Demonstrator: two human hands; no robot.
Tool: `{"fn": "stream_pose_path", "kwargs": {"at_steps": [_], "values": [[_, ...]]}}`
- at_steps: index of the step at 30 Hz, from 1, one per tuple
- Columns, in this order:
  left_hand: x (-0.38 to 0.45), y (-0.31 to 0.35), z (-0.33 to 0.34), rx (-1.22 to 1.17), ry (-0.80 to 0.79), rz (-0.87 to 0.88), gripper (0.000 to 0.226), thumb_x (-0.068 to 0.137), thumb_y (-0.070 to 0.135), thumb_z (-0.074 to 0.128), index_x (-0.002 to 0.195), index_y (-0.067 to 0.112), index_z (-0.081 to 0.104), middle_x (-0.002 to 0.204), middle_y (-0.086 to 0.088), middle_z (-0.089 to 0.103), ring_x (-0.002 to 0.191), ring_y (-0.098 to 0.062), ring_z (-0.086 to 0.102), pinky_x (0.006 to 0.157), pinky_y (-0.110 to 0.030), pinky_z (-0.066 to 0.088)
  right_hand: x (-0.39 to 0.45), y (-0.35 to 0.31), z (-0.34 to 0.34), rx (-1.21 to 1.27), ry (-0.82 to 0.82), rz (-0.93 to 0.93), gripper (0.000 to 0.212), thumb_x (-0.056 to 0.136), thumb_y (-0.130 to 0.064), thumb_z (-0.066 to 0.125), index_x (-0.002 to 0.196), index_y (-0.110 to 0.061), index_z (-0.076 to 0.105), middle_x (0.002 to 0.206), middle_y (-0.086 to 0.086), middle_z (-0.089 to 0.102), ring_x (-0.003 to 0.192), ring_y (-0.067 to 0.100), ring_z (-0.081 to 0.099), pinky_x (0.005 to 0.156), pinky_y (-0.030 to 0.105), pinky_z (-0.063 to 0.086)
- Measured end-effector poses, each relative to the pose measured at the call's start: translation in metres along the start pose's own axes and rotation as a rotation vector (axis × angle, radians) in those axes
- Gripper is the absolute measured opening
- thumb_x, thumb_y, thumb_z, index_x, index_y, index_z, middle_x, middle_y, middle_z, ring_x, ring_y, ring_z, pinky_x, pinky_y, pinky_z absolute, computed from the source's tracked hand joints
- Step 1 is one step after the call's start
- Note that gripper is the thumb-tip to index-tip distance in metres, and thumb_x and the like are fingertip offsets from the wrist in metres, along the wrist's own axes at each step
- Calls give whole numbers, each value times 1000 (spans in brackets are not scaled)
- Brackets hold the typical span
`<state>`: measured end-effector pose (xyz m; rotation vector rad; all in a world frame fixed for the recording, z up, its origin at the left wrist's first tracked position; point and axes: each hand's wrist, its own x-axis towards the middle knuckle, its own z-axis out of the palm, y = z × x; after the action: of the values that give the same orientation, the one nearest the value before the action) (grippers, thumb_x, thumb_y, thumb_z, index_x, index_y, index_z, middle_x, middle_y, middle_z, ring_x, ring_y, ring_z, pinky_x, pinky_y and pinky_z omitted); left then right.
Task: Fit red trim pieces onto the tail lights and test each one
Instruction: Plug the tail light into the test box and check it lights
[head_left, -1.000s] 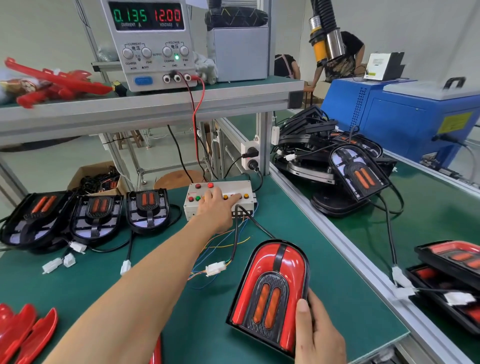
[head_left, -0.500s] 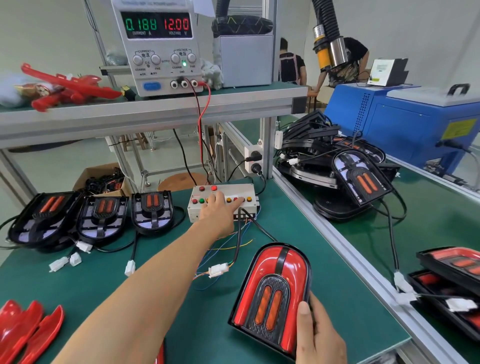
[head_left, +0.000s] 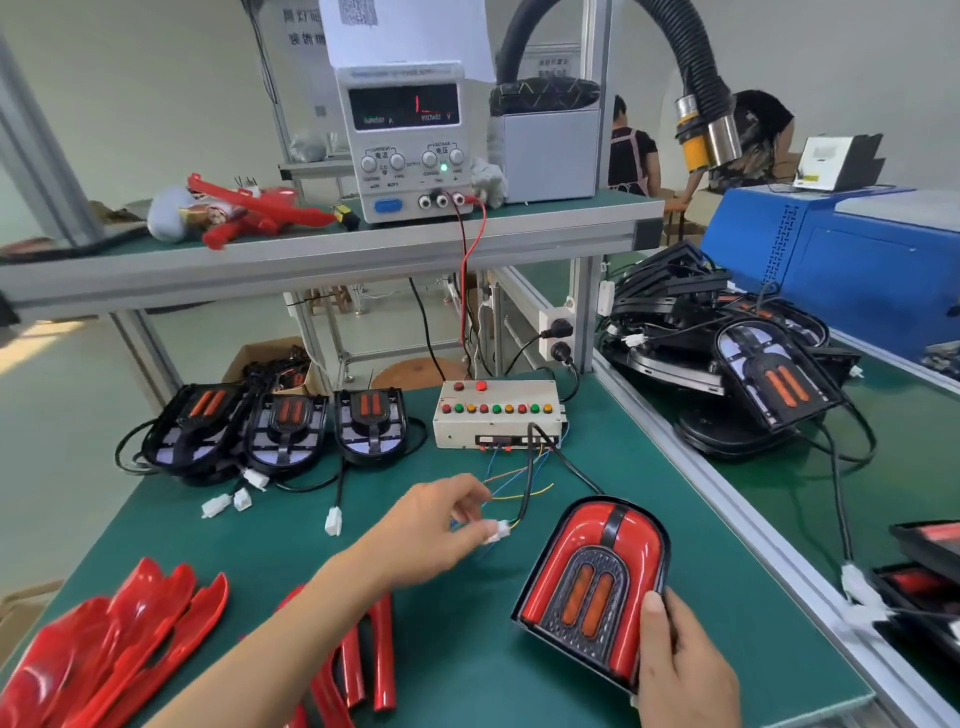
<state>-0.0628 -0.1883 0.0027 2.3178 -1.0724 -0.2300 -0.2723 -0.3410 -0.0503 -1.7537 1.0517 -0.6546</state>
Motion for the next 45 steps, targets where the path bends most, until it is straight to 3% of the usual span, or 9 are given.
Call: {"fn": "stream_pose_path", "kwargs": {"at_steps": [3,7,9,13,19,27,33,41,45], "values": [[-13,-2,14,19,-29,31,42,89,34,72,126,25,54,101,12,65,91,-5,63,89,-24,50,0,-4,-2,-33,-4,21,41,102,-44,46,132,-25,67,74,-7,71,49,12,66,50,24,51],[-15,-2,30,107,138,131,29,88,20,67,115,20,56,97,6,67,86,-16,62,84,-31,50,5,-8,-8,-60,-51,29,23,101,-44,52,92,-31,69,66,-2,72,39,20,65,58,40,59],[-14,0,30,65,209,163,21,89,18,65,107,20,56,94,6,66,84,-18,60,82,-32,49,10,-12,-13,-107,-132,53,27,101,-47,52,92,-29,70,80,4,76,58,27,73,73,46,60],[-11,4,24,45,290,216,11,93,22,63,101,19,57,87,9,65,81,-15,58,78,-33,49,24,-18,-26,-474,-57,8,66,95,-59,53,147,-20,52,138,12,55,120,31,59,97,42,48],[-10,10,20,115,337,414,14,90,16,67,104,14,67,94,6,69,86,-13,62,88,-29,47,28,-67,-2,-780,15,-915,64,64,-44,91,120,-20,73,112,4,66,107,32,62,83,48,46],[-12,8,16,330,323,510,15,90,11,66,105,12,67,90,0,67,86,-22,63,104,-37,44,55,-112,38,-1131,-225,-1395,27,62,-36,94,61,-26,69,62,-8,61,68,16,63,84,42,55],[-15,7,13,403,219,606,8,90,6,60,96,9,64,84,-4,62,78,-27,59,93,-41,50,73,-112,44,-1193,-613,-1411,32,105,-40,45,99,-20,69,102,-6,62,104,18,50,103,38,29],[-16,15,7,321,116,612,17,94,8,48,103,6,63,85,-8,59,75,-28,50,73,-41,46,80,-119,37,-1090,-799,-1357,29,105,-43,46,87,-22,55,101,-7,63,95,19,55,99,31,23],[-16,4,3,399,62,589,37,97,1,51,132,9,60,92,-8,60,80,-27,51,75,-35,42,84,-119,31,-1137,-837,-1330,25,102,-40,49,84,-24,56,115,-7,65,100,21,58,105,38,29]]}}
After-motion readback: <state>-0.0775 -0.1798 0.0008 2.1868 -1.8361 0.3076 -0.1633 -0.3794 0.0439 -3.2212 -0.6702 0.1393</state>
